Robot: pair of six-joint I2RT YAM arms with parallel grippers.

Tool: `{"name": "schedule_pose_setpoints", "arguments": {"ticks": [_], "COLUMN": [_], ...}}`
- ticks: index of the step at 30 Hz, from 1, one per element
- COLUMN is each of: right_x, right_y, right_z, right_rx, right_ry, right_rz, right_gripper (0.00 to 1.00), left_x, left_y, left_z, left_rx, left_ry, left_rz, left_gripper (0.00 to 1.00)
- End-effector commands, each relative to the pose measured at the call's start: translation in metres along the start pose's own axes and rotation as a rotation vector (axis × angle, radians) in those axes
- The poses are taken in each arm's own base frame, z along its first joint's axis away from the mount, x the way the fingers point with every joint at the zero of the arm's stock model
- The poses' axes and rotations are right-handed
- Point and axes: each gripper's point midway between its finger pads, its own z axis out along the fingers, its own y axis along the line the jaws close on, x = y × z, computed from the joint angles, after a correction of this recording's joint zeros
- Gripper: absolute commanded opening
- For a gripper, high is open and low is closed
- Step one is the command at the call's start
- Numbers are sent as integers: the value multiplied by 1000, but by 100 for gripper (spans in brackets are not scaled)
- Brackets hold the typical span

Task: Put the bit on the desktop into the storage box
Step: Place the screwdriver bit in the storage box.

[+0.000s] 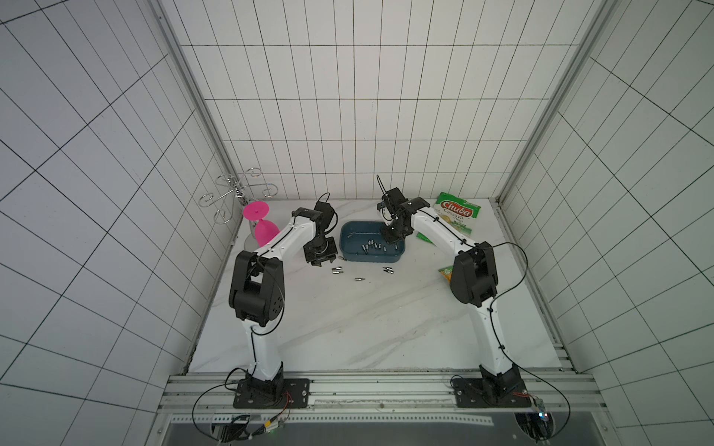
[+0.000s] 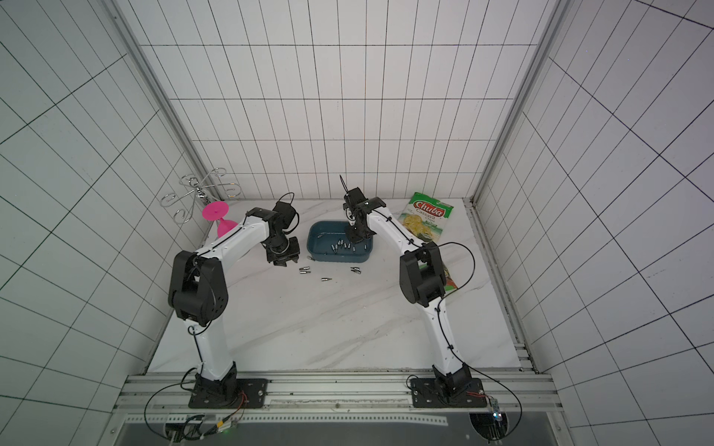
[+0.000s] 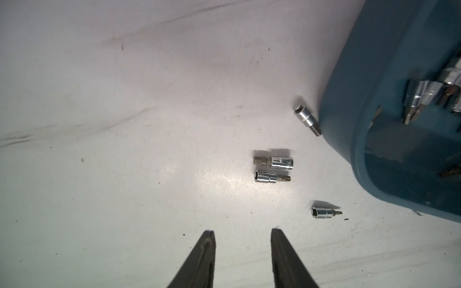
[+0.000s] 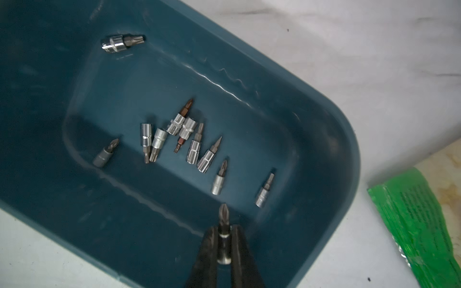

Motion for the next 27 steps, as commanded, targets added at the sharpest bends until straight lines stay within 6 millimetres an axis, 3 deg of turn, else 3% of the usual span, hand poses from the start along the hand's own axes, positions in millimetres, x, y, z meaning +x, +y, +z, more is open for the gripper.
{"name": "schedule_pose_setpoints", "arguments": {"ticks": [1,12,23,27], "right_x": [4,12,12,14], "right_y": [-6,-14,-14,-15], "right_z": [8,40,46,49], "right_rx": [-7,6,7,6], "right_ry": [39,75,75,82], "right_rz": [-1,12,23,25], "right_gripper": [0,0,0,6], "left_x": [-9,-5,-2,-1], "left_y": [-1,-2,-5,-7], "left_z": [6,37,60,66], "left_rx": [7,-3,-8,-14], "left_ry": [-35,21,64,75], "left_rz": [4,-16,-17,-12], "left_gripper": [41,41,41,41]}}
